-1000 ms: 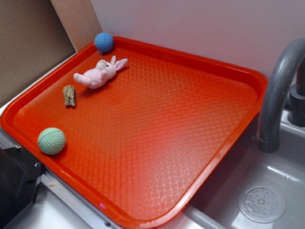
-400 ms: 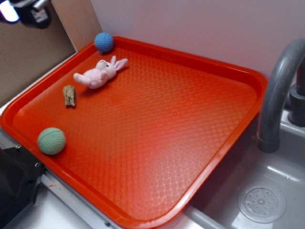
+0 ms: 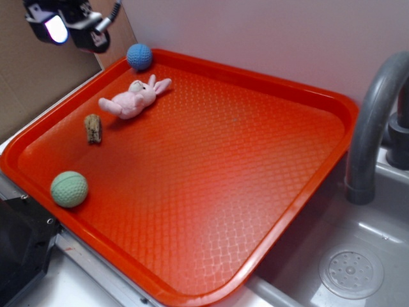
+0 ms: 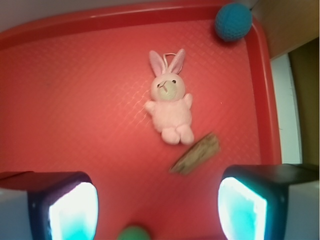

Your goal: Grab the pink bunny.

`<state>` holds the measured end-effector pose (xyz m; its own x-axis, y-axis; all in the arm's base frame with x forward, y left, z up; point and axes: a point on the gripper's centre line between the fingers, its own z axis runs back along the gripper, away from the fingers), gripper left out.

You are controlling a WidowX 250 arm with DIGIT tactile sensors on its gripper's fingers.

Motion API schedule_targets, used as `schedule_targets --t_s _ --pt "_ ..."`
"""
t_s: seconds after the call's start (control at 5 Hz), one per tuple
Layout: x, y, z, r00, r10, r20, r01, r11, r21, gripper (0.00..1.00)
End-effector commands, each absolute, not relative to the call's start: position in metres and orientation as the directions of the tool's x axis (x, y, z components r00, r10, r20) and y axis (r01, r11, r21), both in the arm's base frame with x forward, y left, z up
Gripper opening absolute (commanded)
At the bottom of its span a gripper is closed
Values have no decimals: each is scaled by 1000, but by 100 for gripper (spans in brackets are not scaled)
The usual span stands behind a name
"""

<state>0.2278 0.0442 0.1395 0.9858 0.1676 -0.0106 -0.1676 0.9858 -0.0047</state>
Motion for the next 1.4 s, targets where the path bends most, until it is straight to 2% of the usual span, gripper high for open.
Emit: schedule_targets --t_s 0.0,0.4,0.6,0.8,1.0,1.2 --pt "254 68 108 987 161 2 -161 987 -30 100" --pt "269 63 56 991 117 -69 -115 993 25 100" --pt "270 59 35 990 81 -112 -78 997 25 100" --pt "267 55 21 990 36 -140 -37 999 -4 100" --pt "267 56 18 988 47 -150 -48 999 -1 100" --pt "265 57 28 990 61 -130 -61 998 4 0"
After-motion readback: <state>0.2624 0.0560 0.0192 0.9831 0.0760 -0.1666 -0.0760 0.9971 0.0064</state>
